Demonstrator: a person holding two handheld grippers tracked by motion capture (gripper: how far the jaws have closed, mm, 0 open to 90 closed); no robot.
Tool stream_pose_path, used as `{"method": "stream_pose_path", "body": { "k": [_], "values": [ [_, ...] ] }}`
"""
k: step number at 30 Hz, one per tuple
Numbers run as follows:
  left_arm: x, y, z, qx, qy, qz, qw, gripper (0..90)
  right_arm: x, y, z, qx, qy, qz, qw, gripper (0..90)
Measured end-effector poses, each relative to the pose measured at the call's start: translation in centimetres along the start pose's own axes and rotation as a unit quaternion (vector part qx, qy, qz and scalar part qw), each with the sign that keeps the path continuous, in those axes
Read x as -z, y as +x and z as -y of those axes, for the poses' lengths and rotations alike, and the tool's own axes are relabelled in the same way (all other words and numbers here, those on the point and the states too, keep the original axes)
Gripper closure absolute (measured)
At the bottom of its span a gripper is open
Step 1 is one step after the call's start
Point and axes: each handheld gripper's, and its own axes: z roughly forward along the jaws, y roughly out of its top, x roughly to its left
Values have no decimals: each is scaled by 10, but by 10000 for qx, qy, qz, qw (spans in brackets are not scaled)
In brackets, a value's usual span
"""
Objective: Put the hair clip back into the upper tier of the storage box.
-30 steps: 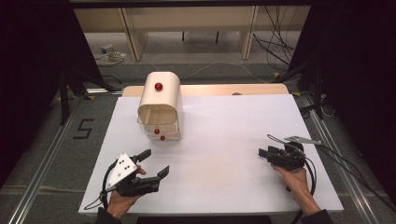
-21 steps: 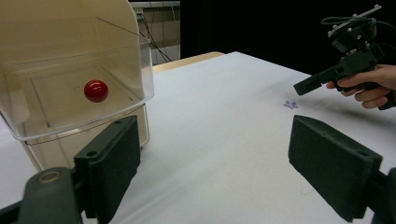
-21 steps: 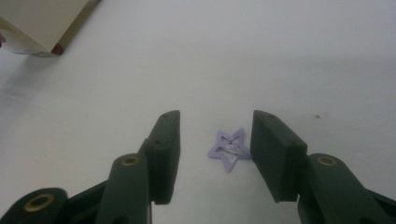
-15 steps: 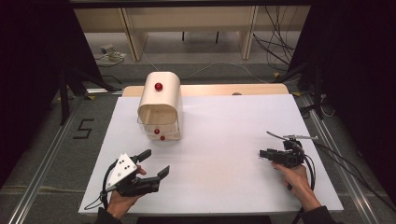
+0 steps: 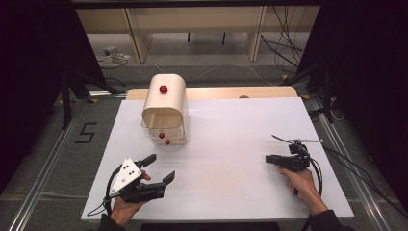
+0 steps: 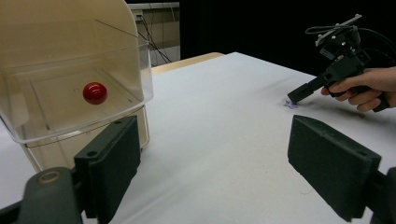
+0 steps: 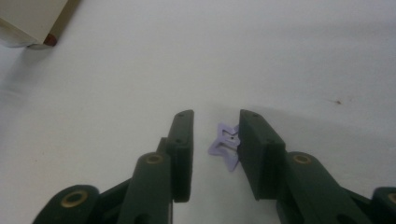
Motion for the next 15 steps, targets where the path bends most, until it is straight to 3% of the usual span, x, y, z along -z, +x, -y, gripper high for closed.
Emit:
{"method": "stream_pose_path", "body": {
  "k": [9,13,15],
  "values": [
    [0,0,0,4,-3,3,10000,171,-4,-1,-1,47,26,75,10000,815],
    [0,0,0,1,-11,0,10000,171,-4,2,-1,69,0,-5,10000,896],
    [0,0,0,1,-9,-2,10000,172,-3,3,-2,86,-20,6,10000,899]
  ]
}}
